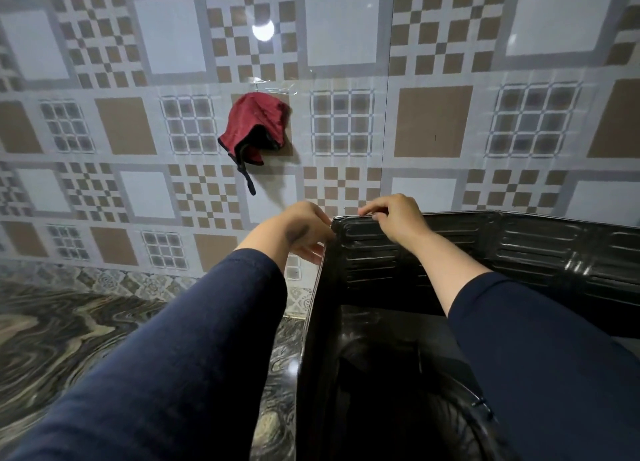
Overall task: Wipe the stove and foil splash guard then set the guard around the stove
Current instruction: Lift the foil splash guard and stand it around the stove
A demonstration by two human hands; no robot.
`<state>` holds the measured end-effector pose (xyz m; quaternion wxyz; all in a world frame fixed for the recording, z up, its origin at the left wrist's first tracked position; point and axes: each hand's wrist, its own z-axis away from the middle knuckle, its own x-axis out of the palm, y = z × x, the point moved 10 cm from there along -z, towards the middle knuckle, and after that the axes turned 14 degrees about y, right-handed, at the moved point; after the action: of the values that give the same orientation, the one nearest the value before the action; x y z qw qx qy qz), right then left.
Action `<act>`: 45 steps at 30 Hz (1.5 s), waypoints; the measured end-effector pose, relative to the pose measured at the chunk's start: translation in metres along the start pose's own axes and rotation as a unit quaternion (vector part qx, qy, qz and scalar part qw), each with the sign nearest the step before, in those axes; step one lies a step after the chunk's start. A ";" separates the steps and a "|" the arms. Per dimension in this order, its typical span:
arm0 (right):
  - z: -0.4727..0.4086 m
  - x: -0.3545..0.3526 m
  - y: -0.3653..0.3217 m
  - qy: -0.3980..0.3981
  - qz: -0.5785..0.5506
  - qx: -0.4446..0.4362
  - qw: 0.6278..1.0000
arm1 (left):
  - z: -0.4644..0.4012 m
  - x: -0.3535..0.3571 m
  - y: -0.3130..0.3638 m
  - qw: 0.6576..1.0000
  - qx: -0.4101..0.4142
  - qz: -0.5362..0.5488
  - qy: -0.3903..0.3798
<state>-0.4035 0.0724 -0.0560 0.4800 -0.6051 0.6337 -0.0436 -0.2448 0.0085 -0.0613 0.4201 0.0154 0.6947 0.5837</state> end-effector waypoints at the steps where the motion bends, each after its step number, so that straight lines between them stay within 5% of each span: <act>1: 0.001 0.000 -0.001 0.001 0.001 0.001 1.000 | 0.002 0.001 -0.001 1.000 -0.001 -0.002 -0.002; 20: 0.018 -0.005 -0.011 0.019 0.021 -0.035 0.999 | 0.017 -0.006 -0.005 0.998 0.035 -0.017 0.044; 45: 0.020 -0.003 -0.013 0.039 0.069 -0.071 0.994 | 0.010 -0.004 -0.004 0.978 0.076 -0.184 0.062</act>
<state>-0.3812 0.0822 -0.0566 0.4123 -0.5907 0.6935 0.0109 -0.2344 0.0129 -0.0620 0.4737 -0.1169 0.7527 0.4421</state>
